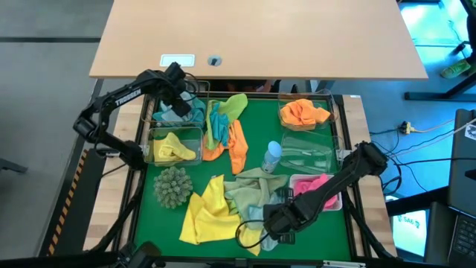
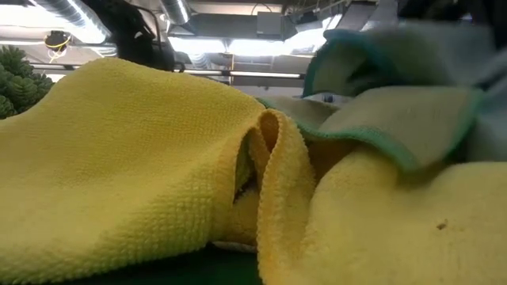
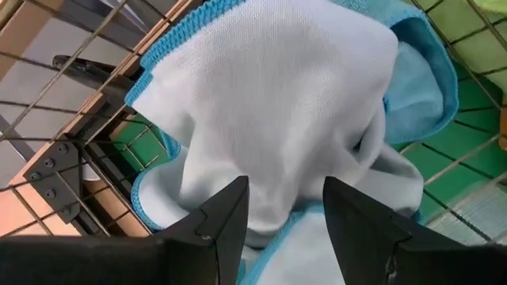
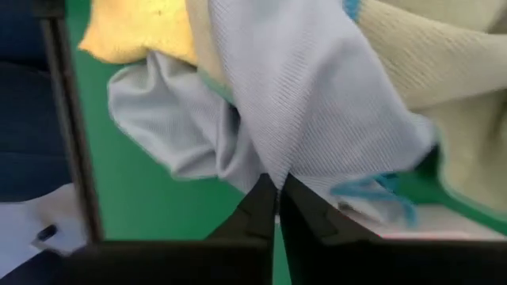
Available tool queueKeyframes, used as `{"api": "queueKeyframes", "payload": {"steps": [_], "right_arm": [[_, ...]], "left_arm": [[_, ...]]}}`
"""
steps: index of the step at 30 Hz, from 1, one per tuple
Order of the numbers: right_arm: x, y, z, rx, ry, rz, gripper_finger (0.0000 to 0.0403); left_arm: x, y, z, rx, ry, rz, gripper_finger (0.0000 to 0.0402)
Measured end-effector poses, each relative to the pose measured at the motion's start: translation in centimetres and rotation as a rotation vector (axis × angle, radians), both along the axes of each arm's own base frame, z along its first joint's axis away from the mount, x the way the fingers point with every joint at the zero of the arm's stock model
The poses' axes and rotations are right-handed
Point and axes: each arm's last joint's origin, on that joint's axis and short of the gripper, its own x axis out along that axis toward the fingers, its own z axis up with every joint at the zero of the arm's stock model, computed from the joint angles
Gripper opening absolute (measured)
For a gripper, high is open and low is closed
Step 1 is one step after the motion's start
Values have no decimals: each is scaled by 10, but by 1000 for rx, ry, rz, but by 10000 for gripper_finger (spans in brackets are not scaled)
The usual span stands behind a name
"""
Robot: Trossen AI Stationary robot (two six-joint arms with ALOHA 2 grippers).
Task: Sort microfiber towel by color & place in baskets
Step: Put the light blue microfiber towel into the gold wire basket
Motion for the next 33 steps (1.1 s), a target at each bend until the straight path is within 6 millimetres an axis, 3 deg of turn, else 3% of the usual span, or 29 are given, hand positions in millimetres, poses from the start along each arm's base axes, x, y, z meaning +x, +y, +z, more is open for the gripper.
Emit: {"api": "queueKeyframes", "payload": {"steps": [10, 16, 22, 33], "right_arm": [[-9, -13, 84, -177, -79, 40, 4], [-13, -23, 136, -315, -299, 133, 7], [-18, -39, 184, -450, -500, 227, 6], [-20, -103, 214, -593, -538, 238, 6]], "left_arm": [[-13, -23, 33, 49, -147, -30, 157], [-23, -48, 60, 67, -353, -108, 157], [-23, -72, 82, 64, -587, -292, 157], [9, -100, 107, 152, -850, -617, 157]]}}
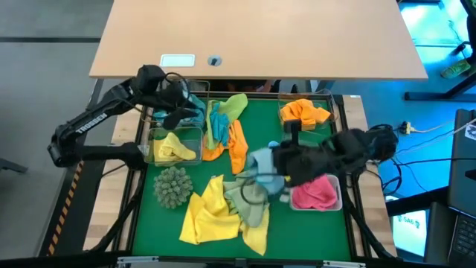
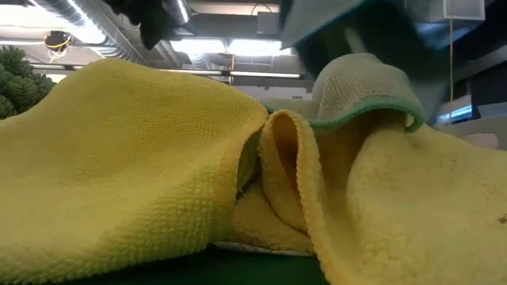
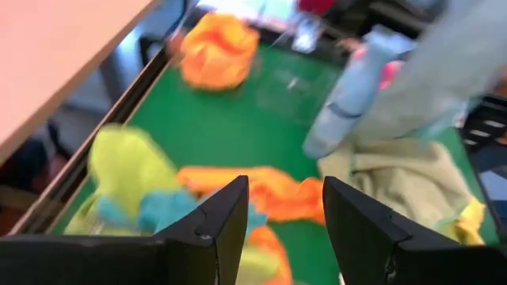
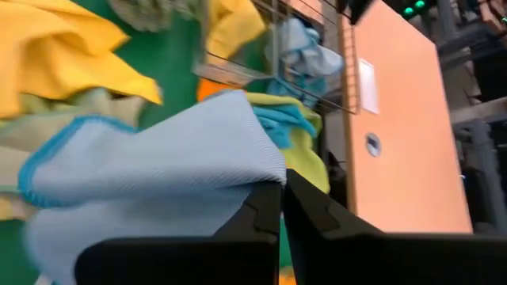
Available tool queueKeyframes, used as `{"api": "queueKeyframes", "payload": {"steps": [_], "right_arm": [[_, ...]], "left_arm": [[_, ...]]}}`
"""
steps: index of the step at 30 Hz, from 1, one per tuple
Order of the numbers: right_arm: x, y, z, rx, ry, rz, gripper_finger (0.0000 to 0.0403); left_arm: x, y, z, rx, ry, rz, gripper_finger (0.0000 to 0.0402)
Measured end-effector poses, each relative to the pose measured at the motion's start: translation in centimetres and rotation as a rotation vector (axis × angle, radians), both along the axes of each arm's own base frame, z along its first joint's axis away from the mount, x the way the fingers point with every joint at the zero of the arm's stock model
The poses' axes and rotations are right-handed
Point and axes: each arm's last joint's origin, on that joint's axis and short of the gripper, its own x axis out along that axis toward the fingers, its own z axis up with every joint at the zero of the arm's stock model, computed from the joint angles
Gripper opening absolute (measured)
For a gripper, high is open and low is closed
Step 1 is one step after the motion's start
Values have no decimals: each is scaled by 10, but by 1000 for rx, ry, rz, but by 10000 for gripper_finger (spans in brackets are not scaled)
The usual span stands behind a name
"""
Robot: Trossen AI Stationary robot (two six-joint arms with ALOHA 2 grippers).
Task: Sort microfiber towel by color & place in baskets
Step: Put the light blue microfiber towel into the gold wire basket
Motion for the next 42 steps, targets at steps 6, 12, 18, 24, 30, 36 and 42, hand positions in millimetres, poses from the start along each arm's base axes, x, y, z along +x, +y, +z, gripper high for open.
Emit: {"api": "queueKeyframes", "payload": {"steps": [6, 12, 18, 24, 30, 36, 42], "right_arm": [[11, -31, 0, -70, 39, -29, 6], [22, -49, 4, -50, 10, -14, 7], [32, -58, 9, -3, -57, 33, 7], [36, -62, 12, 16, -104, 25, 7], [36, -64, 12, 8, -103, 23, 7], [36, -64, 12, 8, -105, 23, 7], [38, -63, 14, 5, -129, 29, 7]], "left_arm": [[25, -20, 9, 81, -107, -157, 157], [50, -38, 18, 161, -231, -269, 157], [79, -52, 16, 231, -288, -275, 157], [101, -61, 10, 289, -309, -284, 157], [109, -72, 10, 300, -342, -337, 157], [108, -82, 12, 298, -362, -368, 157], [109, -84, 12, 337, -348, -297, 157]]}}
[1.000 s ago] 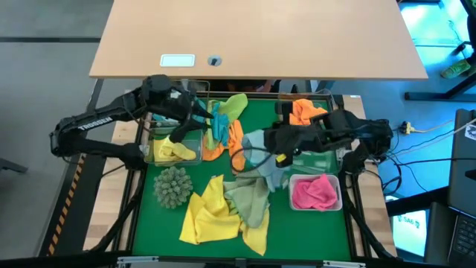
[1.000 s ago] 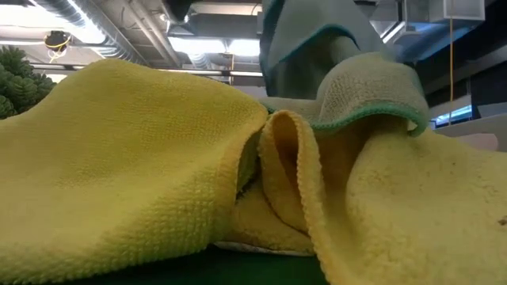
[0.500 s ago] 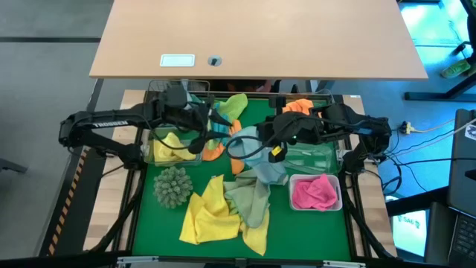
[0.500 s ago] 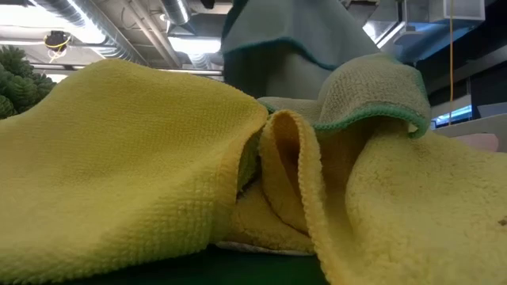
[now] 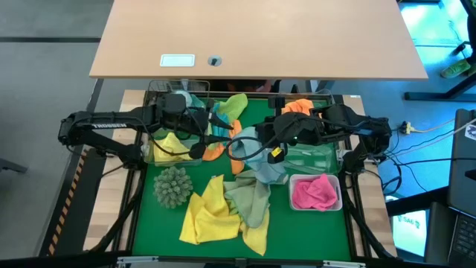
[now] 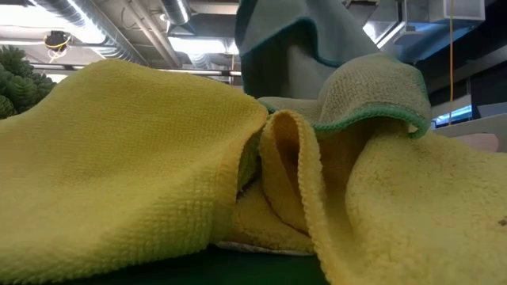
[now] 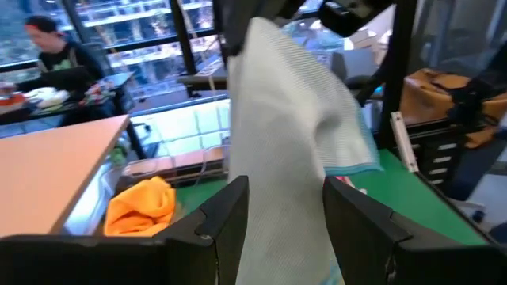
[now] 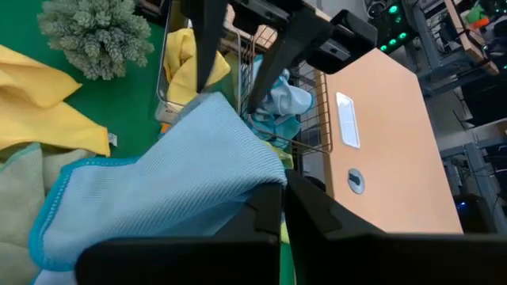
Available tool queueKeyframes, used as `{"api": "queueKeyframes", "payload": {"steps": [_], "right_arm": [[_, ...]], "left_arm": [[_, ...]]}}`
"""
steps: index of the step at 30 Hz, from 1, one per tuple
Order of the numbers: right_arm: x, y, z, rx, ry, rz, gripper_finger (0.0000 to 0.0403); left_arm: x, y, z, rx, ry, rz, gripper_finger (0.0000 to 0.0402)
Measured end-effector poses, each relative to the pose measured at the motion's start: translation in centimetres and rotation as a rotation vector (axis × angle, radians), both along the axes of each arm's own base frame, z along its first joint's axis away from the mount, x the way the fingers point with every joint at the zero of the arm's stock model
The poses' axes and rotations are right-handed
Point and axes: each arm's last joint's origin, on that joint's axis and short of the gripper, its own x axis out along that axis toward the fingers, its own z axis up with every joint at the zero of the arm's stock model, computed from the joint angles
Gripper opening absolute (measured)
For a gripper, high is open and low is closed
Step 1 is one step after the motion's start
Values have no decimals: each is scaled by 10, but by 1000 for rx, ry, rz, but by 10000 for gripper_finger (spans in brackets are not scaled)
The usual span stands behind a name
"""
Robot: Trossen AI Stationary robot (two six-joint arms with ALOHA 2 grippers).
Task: Sort microfiber towel by color & place in baskets
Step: Put the light blue microfiber towel into the gold wire basket
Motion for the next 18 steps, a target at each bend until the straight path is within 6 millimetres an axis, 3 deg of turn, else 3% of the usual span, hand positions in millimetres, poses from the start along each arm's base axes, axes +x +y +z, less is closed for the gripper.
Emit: {"api": "queueKeyframes", "payload": {"steps": [18], "right_arm": [[13, 5, 17, 26, -196, 116, 7]], "left_arm": [[22, -7, 3, 25, -151, 30, 157]]}}
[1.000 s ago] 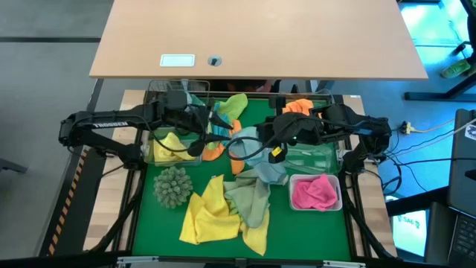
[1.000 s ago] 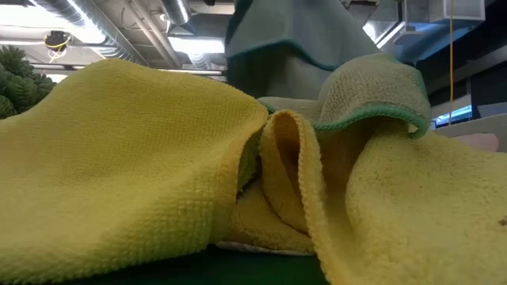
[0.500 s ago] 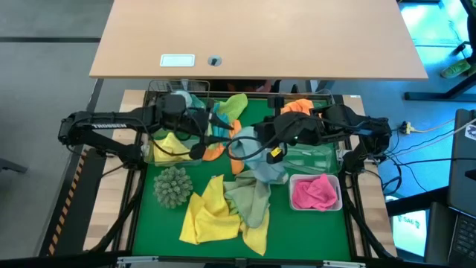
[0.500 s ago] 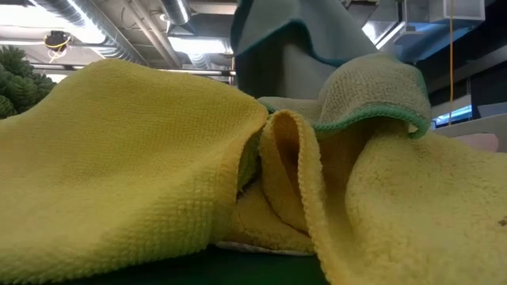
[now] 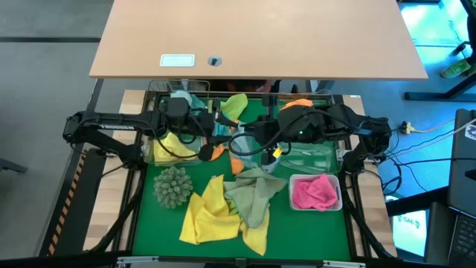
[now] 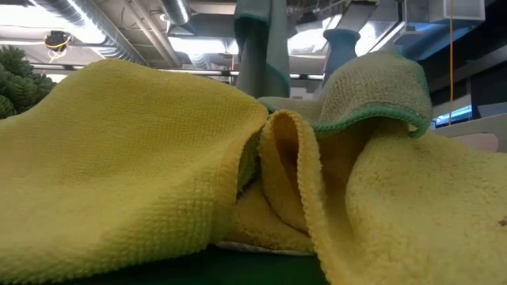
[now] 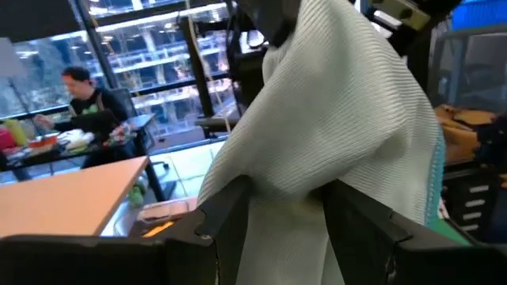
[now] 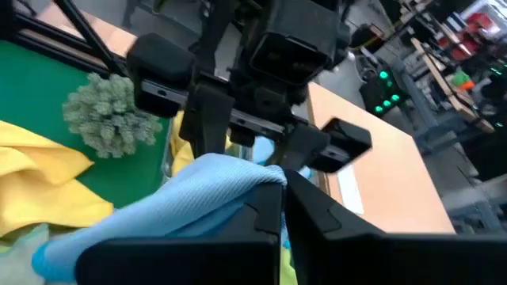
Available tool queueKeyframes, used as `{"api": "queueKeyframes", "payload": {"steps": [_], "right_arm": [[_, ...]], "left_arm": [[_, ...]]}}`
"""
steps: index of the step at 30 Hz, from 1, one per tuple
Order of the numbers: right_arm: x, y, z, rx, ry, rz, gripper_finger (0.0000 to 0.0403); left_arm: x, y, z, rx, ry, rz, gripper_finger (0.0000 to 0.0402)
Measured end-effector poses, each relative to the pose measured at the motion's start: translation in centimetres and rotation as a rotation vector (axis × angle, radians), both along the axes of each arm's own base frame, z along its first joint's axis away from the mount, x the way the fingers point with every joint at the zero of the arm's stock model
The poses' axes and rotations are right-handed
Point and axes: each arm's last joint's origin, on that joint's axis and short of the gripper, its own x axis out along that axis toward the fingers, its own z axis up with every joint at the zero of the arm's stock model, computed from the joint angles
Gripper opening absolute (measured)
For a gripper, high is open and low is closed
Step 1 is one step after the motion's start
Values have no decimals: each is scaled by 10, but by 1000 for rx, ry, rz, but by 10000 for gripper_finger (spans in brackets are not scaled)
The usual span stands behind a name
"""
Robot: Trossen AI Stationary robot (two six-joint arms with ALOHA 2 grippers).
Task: Sort microfiber towel by color & place in baskets
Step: Put the light blue microfiber towel into the gold wire basket
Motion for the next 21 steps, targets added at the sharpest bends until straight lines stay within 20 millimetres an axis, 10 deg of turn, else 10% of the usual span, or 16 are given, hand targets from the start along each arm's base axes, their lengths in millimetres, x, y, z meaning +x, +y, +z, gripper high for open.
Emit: {"api": "queueKeyframes", "payload": {"steps": [11, 21], "right_arm": [[1, 1, 1, 14, -15, 24, 7], [2, 1, 4, 19, -46, 24, 7]], "left_arm": [[0, -1, 4, 52, -47, -50, 149], [0, -2, 4, 56, -47, -58, 63]]}}
